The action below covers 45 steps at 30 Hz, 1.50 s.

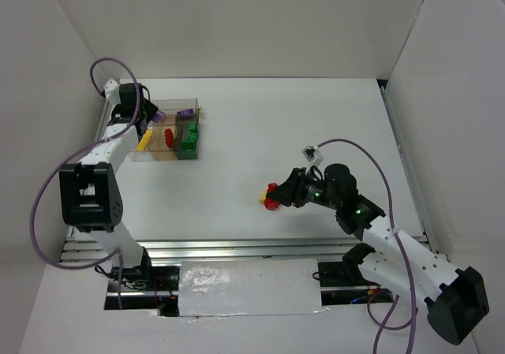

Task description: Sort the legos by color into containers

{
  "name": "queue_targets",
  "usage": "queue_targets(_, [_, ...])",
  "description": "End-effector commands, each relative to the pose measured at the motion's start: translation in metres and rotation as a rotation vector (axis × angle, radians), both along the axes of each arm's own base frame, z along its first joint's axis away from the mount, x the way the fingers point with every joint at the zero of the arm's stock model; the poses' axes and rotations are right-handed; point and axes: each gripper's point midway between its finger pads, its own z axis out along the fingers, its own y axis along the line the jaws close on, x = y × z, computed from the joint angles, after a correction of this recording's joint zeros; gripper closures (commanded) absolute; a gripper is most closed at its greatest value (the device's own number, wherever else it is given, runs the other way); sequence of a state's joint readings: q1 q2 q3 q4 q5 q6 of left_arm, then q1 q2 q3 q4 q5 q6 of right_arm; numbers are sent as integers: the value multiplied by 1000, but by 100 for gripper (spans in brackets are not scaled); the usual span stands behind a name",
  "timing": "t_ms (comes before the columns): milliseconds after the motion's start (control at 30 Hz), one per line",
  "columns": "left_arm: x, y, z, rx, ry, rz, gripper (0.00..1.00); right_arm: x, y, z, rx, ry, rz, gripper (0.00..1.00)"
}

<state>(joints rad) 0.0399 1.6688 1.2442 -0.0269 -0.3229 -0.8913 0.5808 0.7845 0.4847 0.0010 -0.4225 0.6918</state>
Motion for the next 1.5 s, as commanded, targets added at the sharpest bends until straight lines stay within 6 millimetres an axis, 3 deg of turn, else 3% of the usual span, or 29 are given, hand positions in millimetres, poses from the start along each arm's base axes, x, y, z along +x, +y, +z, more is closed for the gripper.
queue_targets(0, [57, 23, 46, 60, -162, 35, 91, 2, 11, 15, 34, -38, 34, 100])
queue_targets(100, [84, 31, 38, 78, -152, 21, 84, 2, 12, 15, 17, -49, 36, 100])
queue_targets(133, [91, 34, 43, 91, -167, 16, 79, 2, 13, 18, 14, -51, 42, 100])
queue_targets(167, [97, 35, 28, 98, -144, 10, 77, 2, 12, 17, 7, -49, 42, 100])
queue_targets(333, [111, 42, 10, 107, -130, 0, 60, 4, 13, 29, -16, -80, 50, 100])
queue_targets(500, [119, 42, -6, 93, -131, -21, 12, 4, 16, 39, -12, -89, 73, 100])
queue_targets(600, [120, 42, -8, 83, -137, -27, 0, 4, 19, 35, -22, -76, 85, 100])
queue_targets(733, [113, 41, 8, 57, -173, -30, 0, 10, 22, 27, -33, -55, 79, 100])
queue_targets(767, [105, 41, 38, 59, -220, -20, 0, 14, 24, 21, -48, -41, 71, 100])
queue_targets(833, [86, 40, 54, 39, -211, -1, 1, 20, 35, 25, -52, -43, 73, 100])
queue_targets(867, [71, 37, 91, 40, -256, -1, 1, 28, 43, 14, -89, -16, 63, 100])
queue_targets(900, [60, 35, 103, 34, -257, -5, 0, 31, 51, 15, -101, -18, 68, 100])
queue_targets(933, [42, 31, 101, 20, -195, -12, 0, 39, 62, 30, -96, -42, 64, 100])
queue_targets(967, [22, 25, 131, 17, -222, -30, 0, 41, 78, 18, -129, -13, 84, 100])
queue_targets(1000, [9, 21, 138, 12, -205, -45, 1, 48, 86, 19, -137, -17, 67, 100])
queue_targets(1033, [-5, 17, 143, 14, -183, -64, 1, 59, 99, 38, -107, -27, 49, 100])
queue_targets(1067, [-34, 8, 148, -6, -136, -93, 1, 68, 114, 21, -135, 17, 47, 100])
queue_targets(1100, [-46, 0, 149, -9, -120, -123, 1, 76, 123, 21, -135, 34, 28, 100])
queue_targets(1133, [-61, -6, 139, -1, -82, -159, 1, 87, 139, 40, -104, 28, 16, 100])
queue_targets(1167, [-88, -12, 147, 1, -74, -177, 1, 98, 154, 17, -123, 98, 0, 100])
queue_targets(1200, [-101, -19, 146, 5, -67, -204, 0, 108, 173, 40, -76, 73, 7, 100])
queue_targets(1233, [-125, -25, 146, 24, -73, -228, 1, 114, 186, 39, -65, 83, 7, 100])
queue_targets(1267, [-137, -27, 148, 39, -80, -243, 1, 125, 204, 14, -87, 131, 2, 99])
queue_targets(1300, [-151, -29, 144, 49, -56, -255, 1, 131, 216, 12, -82, 130, 9, 99])
queue_targets(1333, [-170, -29, 153, 90, -81, -266, 0, 144, 241, 10, -75, 130, 31, 99])
queue_targets(1367, [-179, -29, 156, 112, -85, -280, 1, 151, 254, 10, -72, 124, 38, 99])
queue_targets(1400, [-190, -29, 152, 144, -59, -300, 1, 160, 270, 37, -28, 80, 45, 99])
queue_targets(1433, [-204, -31, 160, 168, -86, -316, 1, 169, 282, 11, -56, 104, 41, 99])
queue_targets(1467, [-211, -33, 159, 184, -88, -334, 0, 177, 290, 9, -49, 96, 34, 99])
